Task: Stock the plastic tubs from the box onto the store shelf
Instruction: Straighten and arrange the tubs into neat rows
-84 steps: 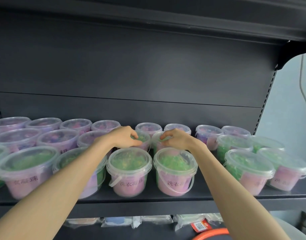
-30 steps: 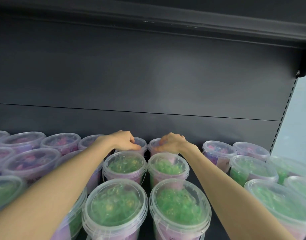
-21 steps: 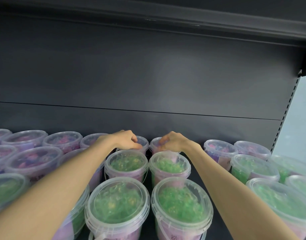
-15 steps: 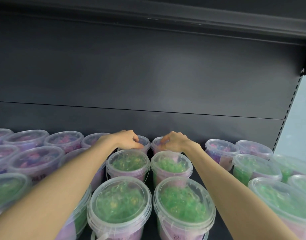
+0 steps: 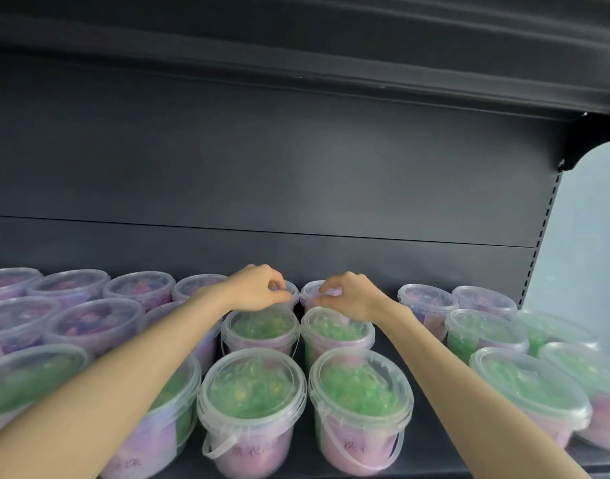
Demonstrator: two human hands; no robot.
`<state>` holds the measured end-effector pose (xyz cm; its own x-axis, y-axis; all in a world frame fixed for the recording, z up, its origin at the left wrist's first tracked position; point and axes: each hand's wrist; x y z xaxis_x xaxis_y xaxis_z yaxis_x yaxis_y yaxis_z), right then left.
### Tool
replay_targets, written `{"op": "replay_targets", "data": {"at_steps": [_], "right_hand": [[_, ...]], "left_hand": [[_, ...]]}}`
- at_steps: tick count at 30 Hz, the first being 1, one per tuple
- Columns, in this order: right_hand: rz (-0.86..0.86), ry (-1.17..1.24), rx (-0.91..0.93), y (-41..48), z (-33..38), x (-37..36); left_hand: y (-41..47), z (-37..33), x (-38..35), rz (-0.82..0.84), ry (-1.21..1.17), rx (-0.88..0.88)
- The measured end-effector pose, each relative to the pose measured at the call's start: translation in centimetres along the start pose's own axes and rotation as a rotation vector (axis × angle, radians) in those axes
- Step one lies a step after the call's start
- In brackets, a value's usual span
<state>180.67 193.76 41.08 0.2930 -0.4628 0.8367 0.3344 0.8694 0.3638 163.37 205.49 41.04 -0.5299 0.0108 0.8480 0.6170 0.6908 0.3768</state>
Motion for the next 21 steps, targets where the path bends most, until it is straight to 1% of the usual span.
{"op": "replay_targets", "data": {"at_steps": [2, 4, 6, 8, 10, 12, 18, 21], "right_hand": [[-0.024, -0.007, 0.005, -2.1, 0.1, 0.3], [0.015, -0.024, -0.013, -4.0, 0.1, 0.3], [0.044, -0.009, -0.039, -5.2, 0.3, 0.3], [0.028, -0.004, -0.063, -5.8, 0.5, 0.4], [0.01, -0.05, -0.07, -6.0, 0.7, 0.6], [0.012, -0.068, -0.071, -6.1, 0.7, 0.7], [0.032, -0.015, -0.087, -6.1, 0.0, 0.4], [0.027, -0.005, -0.093, -6.1, -0.1, 0.2]], "left_hand": [[-2.0, -0.7, 0.5, 0.024, 0.019, -0.058], [-3.7, -1.1, 0.5, 0.042, 0.06, -0.075], [-4.9, -1.2, 0.3, 0.059, 0.079, -0.055], [-5.5, -1.2, 0.1, 0.077, 0.063, -0.012], [-5.7, -1.1, -0.1, 0.08, 0.031, 0.012], [-5.7, -1.1, -0.3, 0.09, 0.009, 0.009], [-5.9, -0.9, -0.7, 0.079, -0.054, 0.027], [-6.0, -1.1, -0.7, 0.086, -0.027, 0.027]]}}
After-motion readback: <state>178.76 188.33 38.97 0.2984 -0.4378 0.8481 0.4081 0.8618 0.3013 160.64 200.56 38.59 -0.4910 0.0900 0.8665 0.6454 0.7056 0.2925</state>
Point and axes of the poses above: each hand's wrist, its own y-axis towards the middle knuckle, its own x-axis out of the back of the hand, z = x × y, and after that the axes turned 12 degrees about -z, right-handed
